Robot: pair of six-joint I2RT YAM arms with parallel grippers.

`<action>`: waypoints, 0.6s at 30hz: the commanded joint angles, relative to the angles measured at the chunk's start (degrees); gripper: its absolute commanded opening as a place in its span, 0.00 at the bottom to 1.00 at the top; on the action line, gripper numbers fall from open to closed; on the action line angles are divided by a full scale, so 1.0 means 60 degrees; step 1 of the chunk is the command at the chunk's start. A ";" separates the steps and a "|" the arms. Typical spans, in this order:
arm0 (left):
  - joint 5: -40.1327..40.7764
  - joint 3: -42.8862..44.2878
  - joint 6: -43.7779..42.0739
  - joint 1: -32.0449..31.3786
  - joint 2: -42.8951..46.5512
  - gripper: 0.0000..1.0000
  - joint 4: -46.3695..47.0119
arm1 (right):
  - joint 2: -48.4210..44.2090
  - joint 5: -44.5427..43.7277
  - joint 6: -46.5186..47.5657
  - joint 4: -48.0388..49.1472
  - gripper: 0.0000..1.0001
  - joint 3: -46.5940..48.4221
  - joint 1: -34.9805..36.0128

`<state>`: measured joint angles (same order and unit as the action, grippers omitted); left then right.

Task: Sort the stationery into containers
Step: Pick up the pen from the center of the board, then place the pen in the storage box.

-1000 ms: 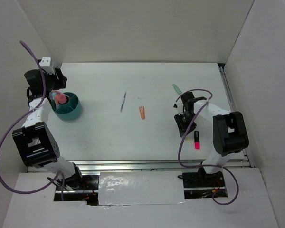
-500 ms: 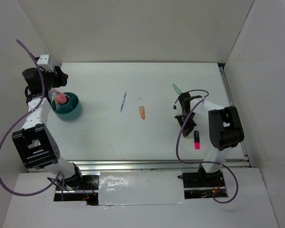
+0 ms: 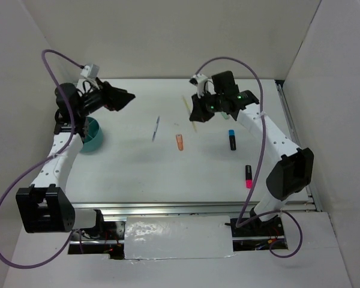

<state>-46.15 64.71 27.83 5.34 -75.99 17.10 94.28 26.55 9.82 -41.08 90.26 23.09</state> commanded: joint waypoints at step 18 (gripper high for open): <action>-0.0468 0.0348 0.2874 -0.2648 -0.0651 0.54 0.2012 | 0.0635 0.1582 -0.0978 0.1060 0.00 0.2345 0.2289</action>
<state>-48.75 64.18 42.70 -9.96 -79.33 24.16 98.74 35.22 4.29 -36.84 103.18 36.27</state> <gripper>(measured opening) 0.600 0.095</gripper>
